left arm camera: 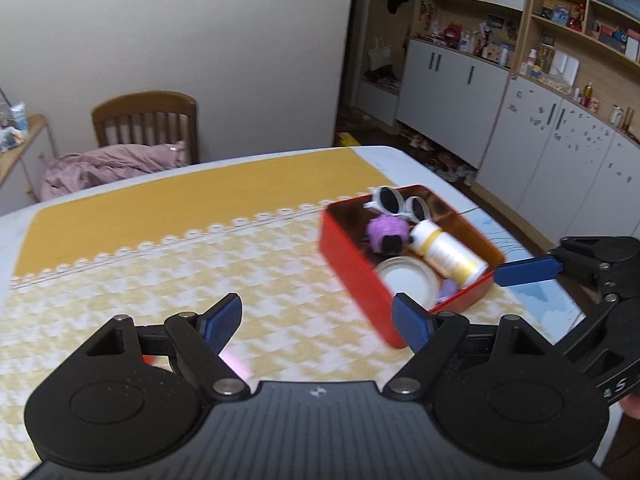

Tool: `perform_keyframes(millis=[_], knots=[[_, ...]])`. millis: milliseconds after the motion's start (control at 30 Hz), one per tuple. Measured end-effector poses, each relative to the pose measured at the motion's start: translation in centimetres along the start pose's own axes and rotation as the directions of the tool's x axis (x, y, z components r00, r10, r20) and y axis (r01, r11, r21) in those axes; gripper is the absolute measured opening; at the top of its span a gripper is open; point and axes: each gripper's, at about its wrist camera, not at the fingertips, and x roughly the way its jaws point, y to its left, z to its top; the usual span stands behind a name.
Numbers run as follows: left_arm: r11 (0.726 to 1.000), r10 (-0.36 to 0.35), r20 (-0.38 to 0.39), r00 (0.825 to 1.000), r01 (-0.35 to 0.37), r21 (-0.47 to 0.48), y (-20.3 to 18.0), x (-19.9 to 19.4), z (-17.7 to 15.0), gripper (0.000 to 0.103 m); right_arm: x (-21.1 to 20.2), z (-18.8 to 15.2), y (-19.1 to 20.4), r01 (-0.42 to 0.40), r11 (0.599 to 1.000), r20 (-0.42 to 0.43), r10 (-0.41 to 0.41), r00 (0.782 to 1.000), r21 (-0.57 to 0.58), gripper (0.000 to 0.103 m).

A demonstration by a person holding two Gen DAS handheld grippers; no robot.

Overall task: Organize rigid objects
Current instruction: 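Move both grippers back over the orange and pink tray on the cloth, then grasp the orange with the left gripper while the right grasps the pink tray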

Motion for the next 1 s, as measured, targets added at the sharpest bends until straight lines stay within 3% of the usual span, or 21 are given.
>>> perform_keyframes(millis=[500, 767, 1000], knots=[[0.990, 0.118, -0.013, 0.993, -0.118, -0.081, 9.4, -2.6, -4.0, 0.082, 2.7, -0.4, 7.6, -0.013, 0.999, -0.042, 0.012, 0.999, -0.037, 0.103], [0.985, 0.125, -0.041, 0.991, -0.129, -0.113, 12.3, -2.0, -5.7, 0.082, 5.9, -0.2, 10.3, 0.015, 0.997, -0.053, -0.019, 0.998, -0.073, 0.101], [0.990, 0.114, -0.055, 0.992, -0.118, -0.080, 13.0, -0.5, -6.6, 0.082, 9.4, 0.1, 11.3, 0.052, 0.992, -0.067, -0.059, 0.996, -0.113, 0.098]])
